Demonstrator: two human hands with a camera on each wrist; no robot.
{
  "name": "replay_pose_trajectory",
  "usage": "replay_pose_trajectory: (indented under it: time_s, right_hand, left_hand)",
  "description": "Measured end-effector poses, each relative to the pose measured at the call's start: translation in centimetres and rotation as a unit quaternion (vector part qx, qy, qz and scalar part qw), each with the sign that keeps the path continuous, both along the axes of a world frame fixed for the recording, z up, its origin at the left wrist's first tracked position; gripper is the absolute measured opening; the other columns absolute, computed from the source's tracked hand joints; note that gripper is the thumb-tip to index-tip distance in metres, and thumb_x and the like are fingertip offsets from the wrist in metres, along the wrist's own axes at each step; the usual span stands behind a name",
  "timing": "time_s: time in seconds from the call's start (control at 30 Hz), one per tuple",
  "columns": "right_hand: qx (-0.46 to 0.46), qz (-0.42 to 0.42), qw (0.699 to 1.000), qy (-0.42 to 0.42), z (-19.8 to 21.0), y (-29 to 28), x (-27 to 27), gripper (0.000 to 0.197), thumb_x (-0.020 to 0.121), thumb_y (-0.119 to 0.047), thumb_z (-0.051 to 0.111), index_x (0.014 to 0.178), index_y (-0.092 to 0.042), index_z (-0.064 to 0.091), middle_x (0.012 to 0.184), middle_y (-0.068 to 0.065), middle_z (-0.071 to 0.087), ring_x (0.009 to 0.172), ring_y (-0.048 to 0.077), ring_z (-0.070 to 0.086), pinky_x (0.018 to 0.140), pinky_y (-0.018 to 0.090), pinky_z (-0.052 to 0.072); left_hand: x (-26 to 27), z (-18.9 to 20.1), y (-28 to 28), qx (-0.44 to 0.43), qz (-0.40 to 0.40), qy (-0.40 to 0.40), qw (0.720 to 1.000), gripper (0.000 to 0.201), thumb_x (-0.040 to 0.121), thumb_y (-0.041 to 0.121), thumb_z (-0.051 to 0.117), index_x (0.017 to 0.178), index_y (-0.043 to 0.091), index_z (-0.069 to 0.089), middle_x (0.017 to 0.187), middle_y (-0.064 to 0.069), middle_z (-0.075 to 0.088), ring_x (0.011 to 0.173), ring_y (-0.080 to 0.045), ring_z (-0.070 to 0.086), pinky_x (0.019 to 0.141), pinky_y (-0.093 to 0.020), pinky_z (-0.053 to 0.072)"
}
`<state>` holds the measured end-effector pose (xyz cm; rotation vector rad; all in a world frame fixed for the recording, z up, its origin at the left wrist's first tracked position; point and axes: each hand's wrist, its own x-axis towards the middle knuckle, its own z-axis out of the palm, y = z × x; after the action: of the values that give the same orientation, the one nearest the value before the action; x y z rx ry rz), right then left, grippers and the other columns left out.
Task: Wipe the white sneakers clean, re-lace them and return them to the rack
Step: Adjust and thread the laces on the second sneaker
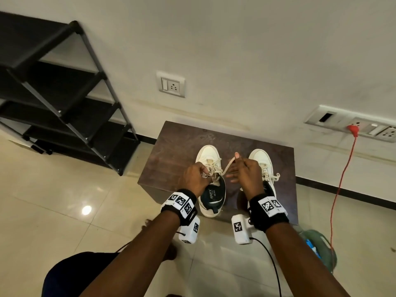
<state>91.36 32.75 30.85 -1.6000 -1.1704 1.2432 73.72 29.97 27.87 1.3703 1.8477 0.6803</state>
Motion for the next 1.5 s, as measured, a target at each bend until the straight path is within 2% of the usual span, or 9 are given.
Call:
replay_pose_trajectory:
  time_s: [0.2,0.43,0.63,0.83,0.97,1.13,1.23,1.37,1.5]
  right_hand:
    - [-0.021,0.01,0.997,-0.07,-0.3,0.6,1.9,0.011,0.097,-0.014,0.061,0.088,-0.012,0.066,0.075,0.012,0.074,0.055,0.023,0.066,0.05,0.028,0.049]
    - [0.046,0.067,0.981,-0.176,-1.8,-0.8,0.0,0.015,0.083,-0.008,0.073,0.091,-0.021,0.071,0.076,0.0,0.073,0.067,0.017,0.071,0.068,0.037,0.06]
    - [0.038,0.121,0.955,-0.267,-2.3,-0.8,-1.7,0.023,0.077,-0.019,0.079,0.1,-0.019,0.074,0.074,-0.005,0.068,0.078,0.02,0.068,0.075,0.035,0.055]
    - [0.064,0.141,0.94,-0.304,-2.2,-0.5,-2.2,0.018,0.082,-0.023,0.075,0.1,-0.022,0.077,0.087,0.001,0.071,0.085,0.022,0.068,0.073,0.032,0.053]
    - [0.096,0.126,0.924,-0.349,-1.3,-0.3,-2.7,0.014,0.088,-0.02,0.072,0.102,-0.018,0.076,0.11,0.009,0.062,0.1,0.026,0.06,0.08,0.035,0.049]
    - [0.126,0.174,0.915,-0.342,-0.9,-0.1,-3.0,0.013,0.089,-0.01,0.062,0.099,-0.015,0.07,0.108,0.005,0.063,0.096,0.022,0.06,0.08,0.036,0.05]
    - [0.086,0.19,0.922,-0.325,-1.1,0.0,-2.8,0.014,0.086,-0.012,0.066,0.098,-0.018,0.067,0.102,0.001,0.068,0.093,0.021,0.063,0.08,0.037,0.052]
    - [0.029,0.18,0.939,-0.293,-1.7,0.3,-2.4,0.025,0.08,-0.019,0.077,0.103,-0.016,0.069,0.098,0.001,0.072,0.09,0.021,0.067,0.082,0.04,0.056]
    - [0.006,0.207,0.926,-0.316,-2.5,-0.2,-2.3,0.037,0.074,-0.025,0.083,0.106,-0.015,0.067,0.098,0.002,0.072,0.09,0.022,0.067,0.081,0.039,0.055]
  left_hand:
    - [0.3,0.1,0.8,-0.005,-0.003,0.0,1.0,0.024,0.078,0.019,0.081,0.07,0.03,0.061,0.089,0.003,0.07,0.082,-0.016,0.063,0.07,-0.027,0.046]
    - [-0.9,1.1,0.6,-0.078,0.081,-0.234,0.966,0.02,0.084,0.001,0.068,0.069,0.014,0.062,0.071,-0.002,0.067,0.072,-0.019,0.062,0.068,-0.027,0.049]
    - [-1.6,0.9,0.8,-0.043,0.049,-0.163,0.985,0.018,0.087,-0.002,0.068,0.08,0.015,0.065,0.076,0.001,0.066,0.07,-0.013,0.061,0.066,-0.027,0.049]
    - [-2.4,-0.2,1.1,-0.045,0.1,-0.123,0.986,0.016,0.082,0.004,0.069,0.084,0.02,0.068,0.084,-0.007,0.075,0.082,-0.028,0.073,0.078,-0.049,0.062]
    - [-1.8,-0.1,0.5,-0.006,0.069,-0.082,0.994,0.009,0.087,0.013,0.073,0.095,0.015,0.07,0.081,0.001,0.072,0.076,-0.015,0.068,0.074,-0.036,0.06]
    - [-1.8,-0.1,0.6,-0.001,0.072,-0.106,0.992,0.007,0.089,0.017,0.074,0.09,0.01,0.072,0.081,-0.008,0.072,0.076,-0.025,0.069,0.074,-0.047,0.061]
    - [-1.6,0.4,0.9,0.016,0.062,-0.109,0.992,0.009,0.086,0.02,0.078,0.085,0.014,0.071,0.076,-0.001,0.071,0.072,-0.017,0.067,0.07,-0.033,0.058]
    - [-1.3,1.8,2.0,-0.023,0.049,-0.236,0.97,0.011,0.084,0.011,0.077,0.077,0.015,0.071,0.083,-0.008,0.075,0.077,-0.017,0.07,0.076,-0.033,0.056]
    - [-1.6,2.3,1.5,-0.08,0.074,-0.387,0.916,0.006,0.091,0.006,0.066,0.091,0.012,0.067,0.079,-0.004,0.072,0.075,-0.014,0.07,0.075,-0.031,0.052]
